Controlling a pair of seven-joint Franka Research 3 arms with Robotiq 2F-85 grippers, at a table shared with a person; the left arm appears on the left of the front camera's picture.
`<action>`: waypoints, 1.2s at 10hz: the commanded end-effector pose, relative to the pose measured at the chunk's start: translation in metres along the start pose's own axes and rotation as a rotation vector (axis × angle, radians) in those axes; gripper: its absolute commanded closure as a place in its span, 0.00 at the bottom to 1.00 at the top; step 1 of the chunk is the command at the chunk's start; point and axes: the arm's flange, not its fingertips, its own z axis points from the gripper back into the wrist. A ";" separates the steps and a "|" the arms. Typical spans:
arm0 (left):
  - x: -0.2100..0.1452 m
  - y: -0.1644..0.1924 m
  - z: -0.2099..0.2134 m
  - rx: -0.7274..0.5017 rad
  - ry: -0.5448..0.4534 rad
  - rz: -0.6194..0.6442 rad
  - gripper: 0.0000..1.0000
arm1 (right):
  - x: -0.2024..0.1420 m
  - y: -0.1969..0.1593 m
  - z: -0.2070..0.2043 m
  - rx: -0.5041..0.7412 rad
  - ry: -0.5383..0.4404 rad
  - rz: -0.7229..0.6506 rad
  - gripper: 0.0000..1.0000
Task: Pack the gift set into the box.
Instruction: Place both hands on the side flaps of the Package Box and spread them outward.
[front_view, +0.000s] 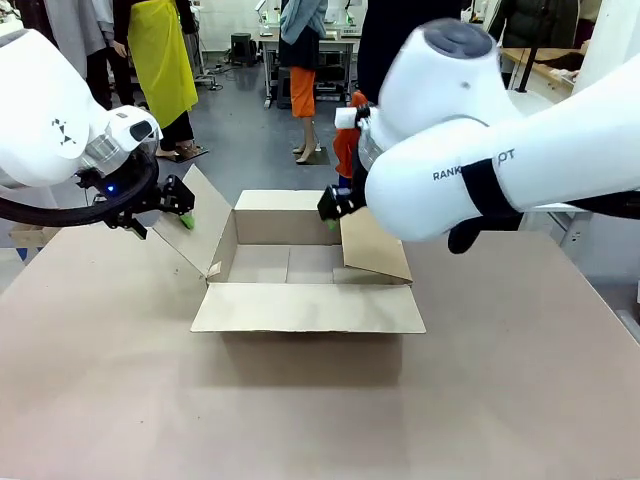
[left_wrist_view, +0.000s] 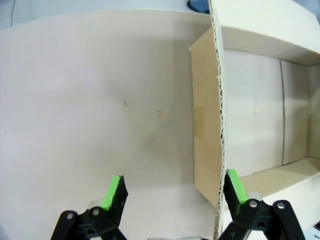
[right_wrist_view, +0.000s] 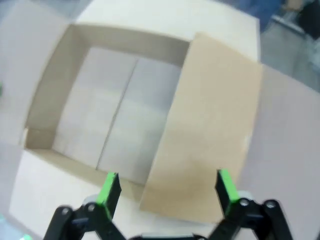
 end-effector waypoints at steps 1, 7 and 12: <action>0.002 0.000 0.001 0.016 -0.004 0.011 0.00 | -0.020 -0.009 -0.006 0.103 0.028 0.006 0.00; 0.002 0.000 0.001 0.016 -0.004 0.011 0.00 | 0.046 0.067 -0.064 -0.232 0.144 0.118 0.00; 0.002 0.000 0.001 0.016 -0.004 0.011 0.00 | 0.031 0.071 -0.117 -0.512 0.109 0.179 0.00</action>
